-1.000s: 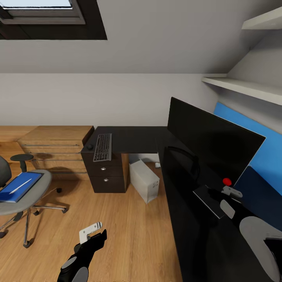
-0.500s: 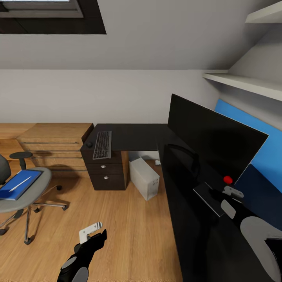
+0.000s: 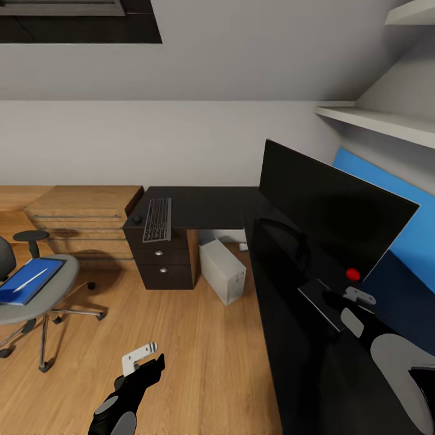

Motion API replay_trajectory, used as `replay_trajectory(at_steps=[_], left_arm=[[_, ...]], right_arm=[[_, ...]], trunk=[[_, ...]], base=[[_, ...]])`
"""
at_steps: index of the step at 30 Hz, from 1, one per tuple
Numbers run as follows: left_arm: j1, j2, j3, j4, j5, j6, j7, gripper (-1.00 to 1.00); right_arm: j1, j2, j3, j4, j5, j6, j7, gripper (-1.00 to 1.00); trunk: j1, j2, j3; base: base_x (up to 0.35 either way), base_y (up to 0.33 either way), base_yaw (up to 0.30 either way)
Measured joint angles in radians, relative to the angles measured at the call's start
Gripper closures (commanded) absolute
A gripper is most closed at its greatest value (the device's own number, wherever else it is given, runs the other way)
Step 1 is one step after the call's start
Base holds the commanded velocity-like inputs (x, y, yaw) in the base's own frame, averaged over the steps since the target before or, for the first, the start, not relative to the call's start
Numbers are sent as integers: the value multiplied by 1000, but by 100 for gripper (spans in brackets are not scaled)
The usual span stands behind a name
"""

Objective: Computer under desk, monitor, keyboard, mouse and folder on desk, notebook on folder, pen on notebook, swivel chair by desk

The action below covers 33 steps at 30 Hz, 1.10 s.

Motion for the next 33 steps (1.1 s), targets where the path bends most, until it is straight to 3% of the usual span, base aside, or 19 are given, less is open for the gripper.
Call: replay_trajectory(at_steps=[23, 33], left_arm=[[0, 0, 0, 0, 0, 0, 0, -100], [0, 0, 0, 0, 0, 0, 0, -100]], right_arm=[[0, 0, 0, 0, 0, 0, 0, -100], [0, 0, 0, 0, 0, 0, 1, -100]], trunk=[[0, 0, -35], [0, 0, -38]], base=[[0, 0, 0], [0, 0, 0]])
